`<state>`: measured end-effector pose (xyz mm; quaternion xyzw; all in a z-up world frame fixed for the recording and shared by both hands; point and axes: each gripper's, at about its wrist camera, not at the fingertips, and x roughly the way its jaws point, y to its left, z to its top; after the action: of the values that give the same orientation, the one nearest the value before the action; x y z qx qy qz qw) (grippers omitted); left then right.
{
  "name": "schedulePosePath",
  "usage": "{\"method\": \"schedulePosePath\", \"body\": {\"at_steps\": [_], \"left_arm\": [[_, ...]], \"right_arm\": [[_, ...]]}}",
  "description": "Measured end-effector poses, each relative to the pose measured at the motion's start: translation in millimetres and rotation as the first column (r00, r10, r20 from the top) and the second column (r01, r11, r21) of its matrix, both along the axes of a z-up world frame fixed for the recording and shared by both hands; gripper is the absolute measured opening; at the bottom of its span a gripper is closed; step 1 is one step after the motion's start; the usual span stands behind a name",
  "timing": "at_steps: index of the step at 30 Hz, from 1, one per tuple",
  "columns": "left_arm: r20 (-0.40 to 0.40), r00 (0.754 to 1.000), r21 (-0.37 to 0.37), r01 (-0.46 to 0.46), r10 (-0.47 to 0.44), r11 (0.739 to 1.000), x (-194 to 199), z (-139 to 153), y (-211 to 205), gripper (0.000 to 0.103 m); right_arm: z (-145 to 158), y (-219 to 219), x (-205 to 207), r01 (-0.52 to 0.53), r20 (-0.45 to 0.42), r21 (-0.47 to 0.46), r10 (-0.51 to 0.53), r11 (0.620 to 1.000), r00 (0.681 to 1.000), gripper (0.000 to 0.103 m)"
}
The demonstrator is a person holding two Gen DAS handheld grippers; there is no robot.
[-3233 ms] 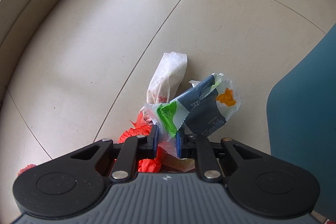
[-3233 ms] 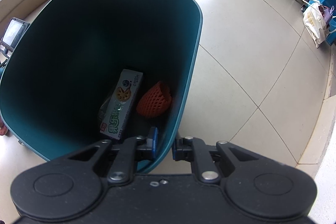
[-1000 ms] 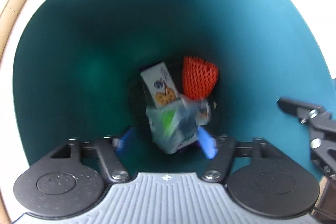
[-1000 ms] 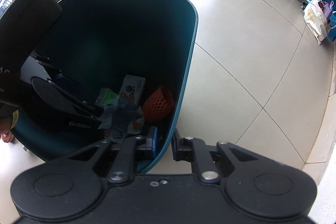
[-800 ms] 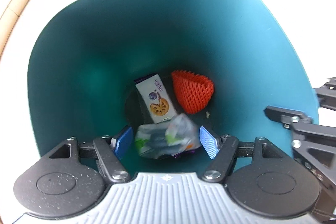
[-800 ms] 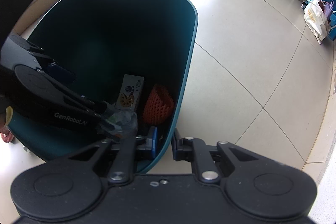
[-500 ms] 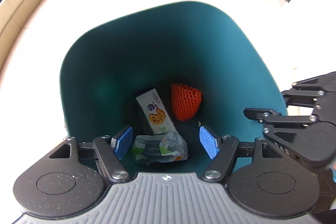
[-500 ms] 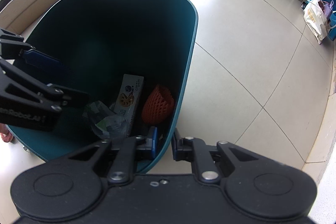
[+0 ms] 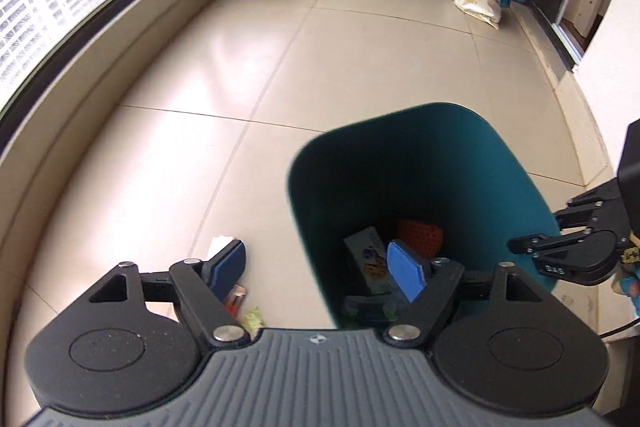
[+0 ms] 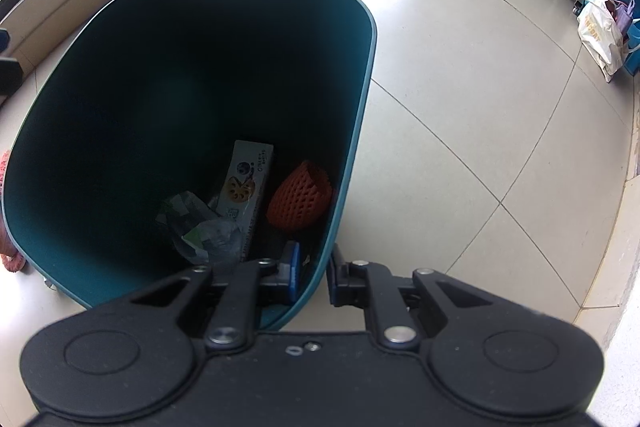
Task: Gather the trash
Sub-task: 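Open the left tool to drop the wrapper into the bin and withdraw, then lower the left tool onto the red plastic bag and close on it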
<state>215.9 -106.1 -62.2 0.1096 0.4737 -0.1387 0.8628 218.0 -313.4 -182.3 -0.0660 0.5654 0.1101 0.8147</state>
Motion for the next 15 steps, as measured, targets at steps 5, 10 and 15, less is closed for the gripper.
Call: {"method": "schedulePosePath", "body": {"at_steps": [5,10,15], "left_arm": [[0.0,0.994,0.02,-0.107,0.107,0.994,13,-5,47,0.081],[-0.072,0.986,0.025,-0.147,0.149,0.989,28,-41,78,0.082],[-0.163,0.967,0.042,-0.194,0.198,0.98,46,-93,103,0.082]], "right_arm": [[0,-1,0,-0.002,-0.005,0.002,0.002,1.0,1.0,0.013],[0,2,2,-0.009,-0.011,-0.007,0.009,1.0,1.0,0.014],[-1,8,3,-0.019,-0.01,-0.028,0.019,0.999,1.0,0.014]]}}
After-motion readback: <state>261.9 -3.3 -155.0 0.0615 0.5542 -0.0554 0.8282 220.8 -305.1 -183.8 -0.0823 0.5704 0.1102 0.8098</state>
